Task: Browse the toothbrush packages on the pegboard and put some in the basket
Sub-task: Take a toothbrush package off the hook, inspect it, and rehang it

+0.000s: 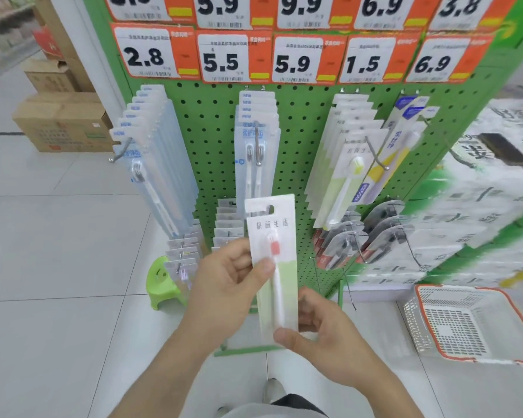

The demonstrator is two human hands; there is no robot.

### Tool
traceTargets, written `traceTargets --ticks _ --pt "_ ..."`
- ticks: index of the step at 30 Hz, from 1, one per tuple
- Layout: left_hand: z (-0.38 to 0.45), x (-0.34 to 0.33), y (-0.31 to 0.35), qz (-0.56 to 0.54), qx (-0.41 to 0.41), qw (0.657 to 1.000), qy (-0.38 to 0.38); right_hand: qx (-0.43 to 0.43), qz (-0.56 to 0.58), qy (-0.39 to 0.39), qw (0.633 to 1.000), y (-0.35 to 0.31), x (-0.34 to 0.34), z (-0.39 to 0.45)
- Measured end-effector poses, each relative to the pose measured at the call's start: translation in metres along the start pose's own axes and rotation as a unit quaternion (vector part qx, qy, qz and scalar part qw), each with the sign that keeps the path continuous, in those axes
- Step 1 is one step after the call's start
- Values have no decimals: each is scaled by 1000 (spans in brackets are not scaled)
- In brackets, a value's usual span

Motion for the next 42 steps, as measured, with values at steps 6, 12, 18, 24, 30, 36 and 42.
traceTargets --ticks 6,12,18,24,30,36,42 --pt "12 -45 19 31 -44 995 -82 70 92 104 988 -23 37 4" --pt "21 -75 47 17 -97 988 -119 126 117 170 970 -39 71 4" --pt "39 -98 49 53 -132 985 -98 147 169 238 945 -34 90 2" --pt "47 -105 41 46 -120 988 -82 140 165 278 936 -22 94 4" --pt "54 -107 37 49 -102 991 -76 131 150 276 940 -22 96 9" --pt "61 -110 36 75 -99 990 -62 123 143 263 946 -18 98 15" --pt "66 -109 34 101 -108 988 -48 122 82 259 954 -28 112 25"
Point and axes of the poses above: each hand's wrist, its own z-axis towards the middle knuckle, its own x-axis out of the back of the hand, y = z × x, the point moved 7 cm from there along z, towards the middle knuckle, and after that the axes turned 5 degrees about y, right-handed, at the moved point
